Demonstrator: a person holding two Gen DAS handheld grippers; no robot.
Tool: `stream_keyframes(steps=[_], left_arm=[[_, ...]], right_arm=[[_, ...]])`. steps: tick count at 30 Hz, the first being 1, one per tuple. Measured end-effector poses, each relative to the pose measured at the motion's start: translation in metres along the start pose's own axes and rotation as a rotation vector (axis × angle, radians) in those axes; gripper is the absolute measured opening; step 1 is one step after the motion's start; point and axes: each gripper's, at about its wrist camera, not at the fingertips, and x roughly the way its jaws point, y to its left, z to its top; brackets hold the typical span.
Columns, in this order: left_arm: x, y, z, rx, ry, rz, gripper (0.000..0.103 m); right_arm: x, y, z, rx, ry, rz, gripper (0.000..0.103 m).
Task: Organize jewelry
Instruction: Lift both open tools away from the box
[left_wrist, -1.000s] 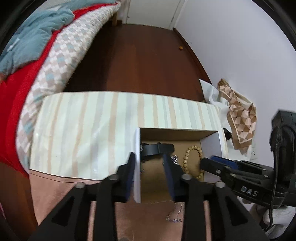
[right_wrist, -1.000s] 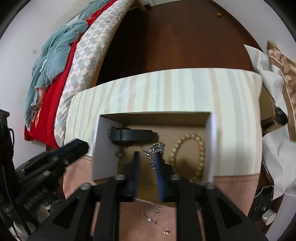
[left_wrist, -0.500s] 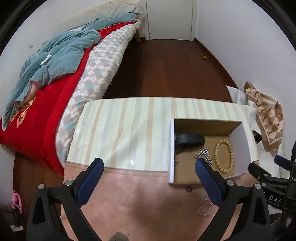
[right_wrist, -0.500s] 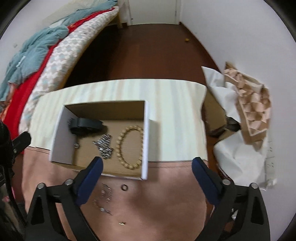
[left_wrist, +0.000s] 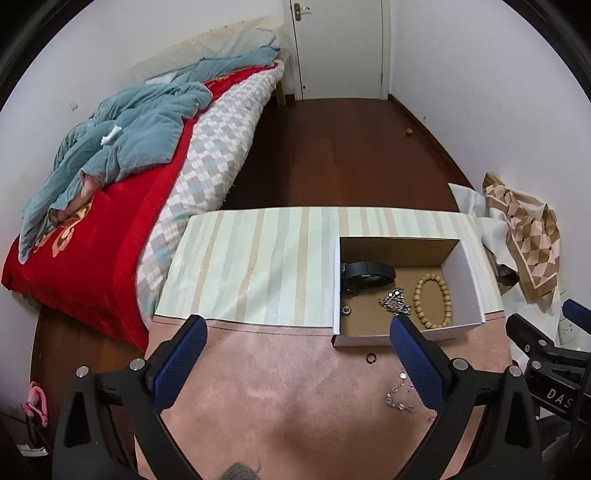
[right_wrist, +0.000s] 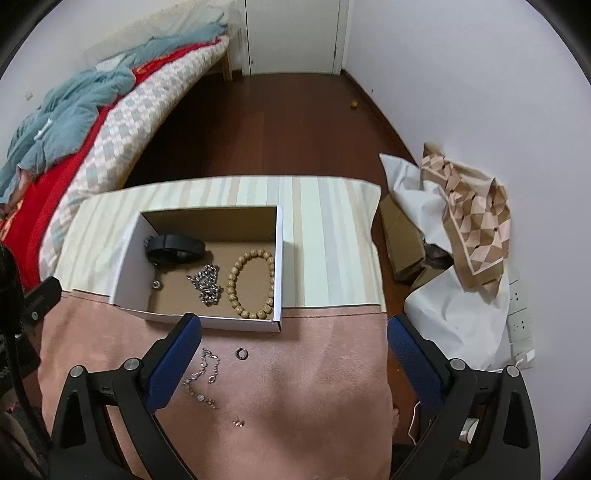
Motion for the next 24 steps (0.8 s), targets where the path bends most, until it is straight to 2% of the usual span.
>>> stream_keyframes(steps=[10,16,20,24], left_arm=[[-0.05,-0.008,-0.016,-0.011,-0.054,-0.023,0.101],[-0.067,-0.008,-0.025,-0.042,-0.079,-0.017,0.101],[-0.052,-0.004,-0.039,-0.054,-0.048,0.028,0.101],[-0.021,0.001,-0.062,-0.043,0.033,0.083,0.101]], right_arm=[[-0.063,-0.009,-0.018,0.01,-0.107,-0.025,0.102],[-0.092,-0.016,-0.029,0.032,-0.15,0.002,0.102],[-0.088,-0.019,-0.041,0.047,-0.125,0.048,0.102],[-0.051,-0.018,-0.068,0.061,-0.03,0.094,0.102]])
